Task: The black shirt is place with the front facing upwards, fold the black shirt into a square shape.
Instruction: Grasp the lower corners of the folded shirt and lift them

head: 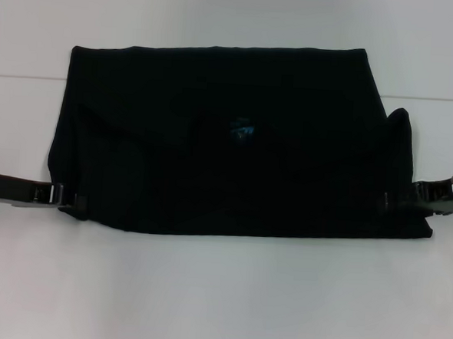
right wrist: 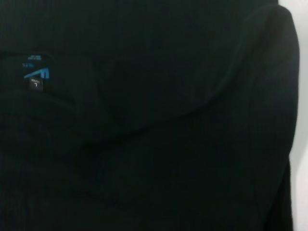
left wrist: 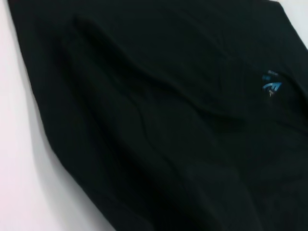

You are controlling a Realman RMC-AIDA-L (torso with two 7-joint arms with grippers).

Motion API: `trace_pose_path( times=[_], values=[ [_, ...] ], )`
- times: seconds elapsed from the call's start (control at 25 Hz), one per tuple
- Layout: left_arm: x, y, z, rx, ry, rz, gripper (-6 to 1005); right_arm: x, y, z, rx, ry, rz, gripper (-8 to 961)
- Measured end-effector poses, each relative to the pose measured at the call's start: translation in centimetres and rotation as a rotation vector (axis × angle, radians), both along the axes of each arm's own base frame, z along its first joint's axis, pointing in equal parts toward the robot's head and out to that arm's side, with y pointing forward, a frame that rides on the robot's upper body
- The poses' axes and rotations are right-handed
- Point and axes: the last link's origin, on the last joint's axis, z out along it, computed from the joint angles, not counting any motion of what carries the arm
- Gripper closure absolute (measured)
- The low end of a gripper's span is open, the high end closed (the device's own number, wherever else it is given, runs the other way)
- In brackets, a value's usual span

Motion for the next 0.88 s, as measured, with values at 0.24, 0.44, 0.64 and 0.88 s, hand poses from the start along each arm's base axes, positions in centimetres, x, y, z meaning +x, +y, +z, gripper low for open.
trace_pose_path(
  times=[0.24, 0.44, 0.64, 0.88],
  values=[
    [0.1, 0.11, 0.3, 0.019, -0.02, -0.004, 997, -0.12, -0.14, -0.47, -0.01, 0.002, 0.007, 131],
    [0.21, 0.11, 0.47, 0.024, -0.035, -0.01, 997, 0.03, -0.21, -0.43, -0.004, 0.0, 0.007, 157],
    [0.21, 0.12, 0.5, 0.025, -0.035, -0.01, 997, 0.16, -0.31, -0.54, -0.009, -0.005, 0.005, 250],
    [0.2, 0.1, 0.48, 0.025, -0.036, -0.009, 997, 0.19, -0.34, -0.53, -0.011, -0.006, 0.005, 383]
  ],
)
